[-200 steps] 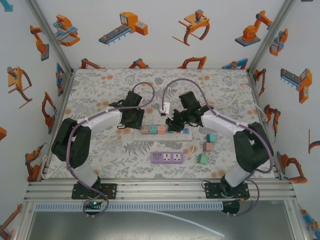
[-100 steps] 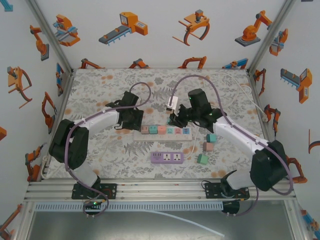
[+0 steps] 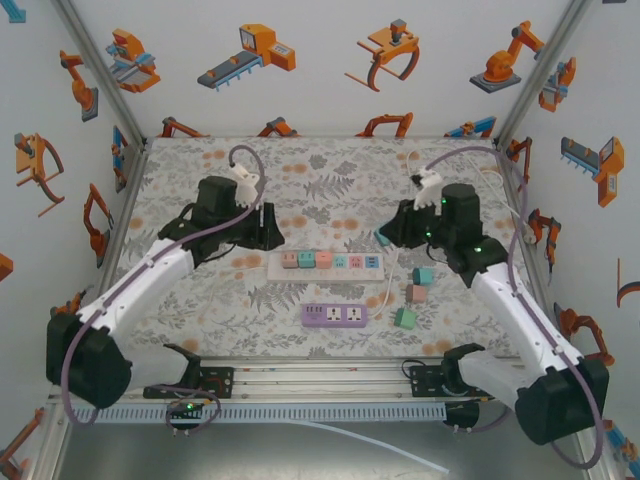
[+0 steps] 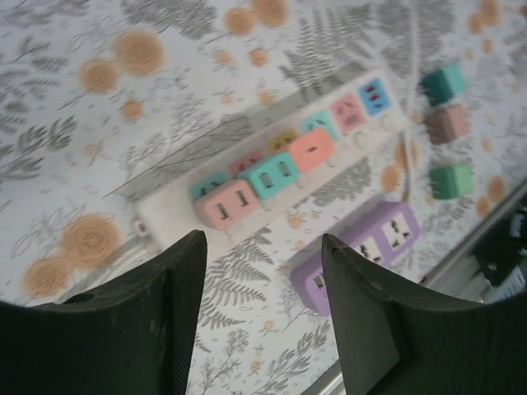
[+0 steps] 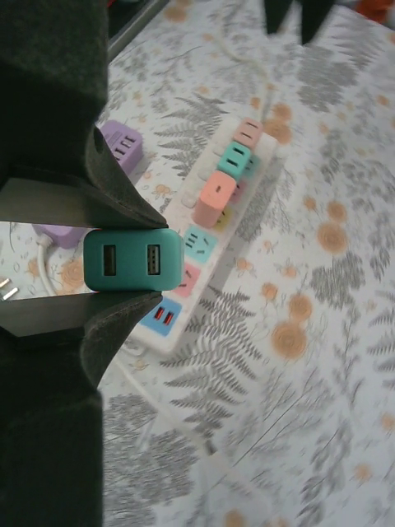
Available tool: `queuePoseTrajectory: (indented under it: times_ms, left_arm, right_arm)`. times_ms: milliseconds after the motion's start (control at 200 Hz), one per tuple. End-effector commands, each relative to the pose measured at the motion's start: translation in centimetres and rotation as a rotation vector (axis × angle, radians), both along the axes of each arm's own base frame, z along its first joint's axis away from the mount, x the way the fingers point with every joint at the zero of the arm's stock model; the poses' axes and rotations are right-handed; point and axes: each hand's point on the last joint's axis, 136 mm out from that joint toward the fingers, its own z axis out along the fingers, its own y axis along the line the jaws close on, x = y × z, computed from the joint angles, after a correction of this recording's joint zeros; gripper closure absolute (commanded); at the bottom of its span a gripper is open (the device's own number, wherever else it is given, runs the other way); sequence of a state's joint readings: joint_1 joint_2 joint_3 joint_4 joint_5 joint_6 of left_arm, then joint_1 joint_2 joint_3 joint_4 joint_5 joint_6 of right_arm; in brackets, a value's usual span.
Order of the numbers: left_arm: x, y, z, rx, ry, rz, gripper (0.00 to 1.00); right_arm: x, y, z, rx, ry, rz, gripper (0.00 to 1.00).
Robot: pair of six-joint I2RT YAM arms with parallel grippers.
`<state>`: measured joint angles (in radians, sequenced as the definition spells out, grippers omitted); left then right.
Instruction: Pull the plug off the socket
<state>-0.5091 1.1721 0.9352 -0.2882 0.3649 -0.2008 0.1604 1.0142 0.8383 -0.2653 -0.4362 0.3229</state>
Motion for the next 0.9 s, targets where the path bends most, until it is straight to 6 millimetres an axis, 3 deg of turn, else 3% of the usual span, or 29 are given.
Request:
queuePoseTrajectory:
  times_ms: [0, 185, 356, 471, 671, 891]
  left_arm:
    - [-4.2, -2.8, 3.6, -0.126, -0.137, -0.259, 0.39]
    - [-9.5, -3.7, 5.3, -0.168, -0.22, -0.442, 0.22]
    - [-11.1, -3.4, 5.4, -0.194, -0.241, -0.468, 0.09]
    - [-11.2, -3.0, 4.6, -0.174, -0.229, -0.45, 0.0]
    - [-10.5, -2.5, 3.7, -0.135, -0.225, -0.406, 0.03]
    - [-8.1, -1.2, 1.8, -0.005, -0.173, -0.266, 0.03]
  right_arm:
    - [-0.4, -3.6, -3.0, 0.202, 0.224, -0.2, 1.0]
    - [2.0, -8.5, -6.1, 0.457, 0.276, -0.372, 1.0]
    - [3.9, -10.4, -9.8, 0.501, 0.297, -0.417, 1.0]
    - [4.8, -10.7, -12.2, 0.492, 0.327, -0.42, 1.0]
    - [4.4, -10.6, -16.1, 0.44, 0.409, -0.412, 1.0]
    - [3.0, -10.5, -18.7, 0.386, 0.481, -0.41, 0.9]
